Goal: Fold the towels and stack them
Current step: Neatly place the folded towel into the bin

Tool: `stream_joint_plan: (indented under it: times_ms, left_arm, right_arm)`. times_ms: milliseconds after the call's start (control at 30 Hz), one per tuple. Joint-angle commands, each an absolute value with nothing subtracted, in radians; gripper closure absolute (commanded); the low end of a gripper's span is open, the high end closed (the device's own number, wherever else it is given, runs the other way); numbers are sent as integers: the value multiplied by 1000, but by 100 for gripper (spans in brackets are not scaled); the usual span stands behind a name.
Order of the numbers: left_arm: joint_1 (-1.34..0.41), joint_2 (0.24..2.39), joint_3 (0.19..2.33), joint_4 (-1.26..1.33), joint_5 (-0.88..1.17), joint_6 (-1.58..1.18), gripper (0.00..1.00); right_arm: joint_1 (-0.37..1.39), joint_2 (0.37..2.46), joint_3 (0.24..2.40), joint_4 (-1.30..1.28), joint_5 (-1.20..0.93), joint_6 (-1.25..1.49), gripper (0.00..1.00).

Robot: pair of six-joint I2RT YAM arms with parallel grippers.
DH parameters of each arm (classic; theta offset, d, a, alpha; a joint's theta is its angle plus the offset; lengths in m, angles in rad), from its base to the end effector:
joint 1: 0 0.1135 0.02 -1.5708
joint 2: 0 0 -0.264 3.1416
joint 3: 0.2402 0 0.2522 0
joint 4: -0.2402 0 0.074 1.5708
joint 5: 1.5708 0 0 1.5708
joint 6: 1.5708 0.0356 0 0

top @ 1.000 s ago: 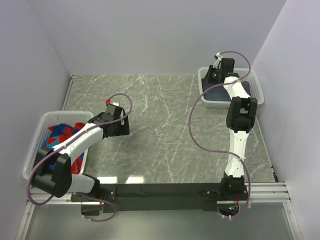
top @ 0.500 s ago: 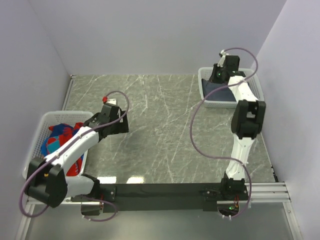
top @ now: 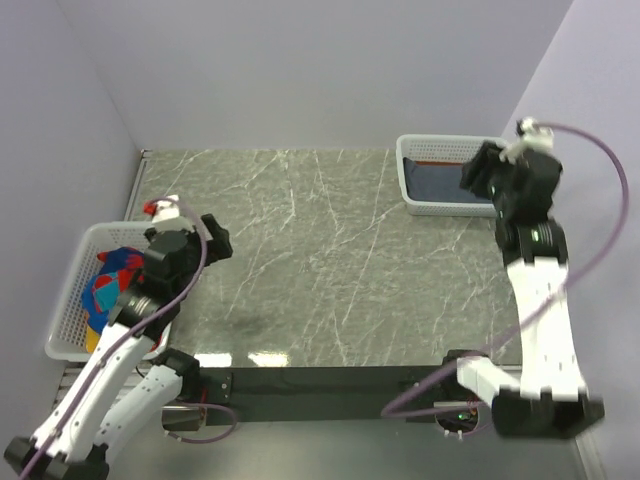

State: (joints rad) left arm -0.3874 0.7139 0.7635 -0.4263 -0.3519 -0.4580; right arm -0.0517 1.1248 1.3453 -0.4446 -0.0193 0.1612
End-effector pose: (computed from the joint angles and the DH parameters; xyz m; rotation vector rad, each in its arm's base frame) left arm 0.1547 -0.0499 0.3189 -0.2990 1.9065 -0.2236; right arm 0.2386 -0.0117 0.4394 0.1771 1.7871 0.0957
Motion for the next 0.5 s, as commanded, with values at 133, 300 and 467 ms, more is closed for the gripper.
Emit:
stream_joint_plan:
  times_ms: [133, 300, 467]
  left_arm:
    - [-385, 540, 736, -423, -531, -512, 0]
    - [-385, 411, 747, -514, -587, -577, 1]
    - [-385, 253, 697, -529, -591, -603, 1]
  right_arm:
    - [-46, 677, 1095, -555, 48, 284, 32]
    - [-46, 376, 970, -594, 40, 270, 18]
    - [-5, 154, 849, -598, 107, 209, 16]
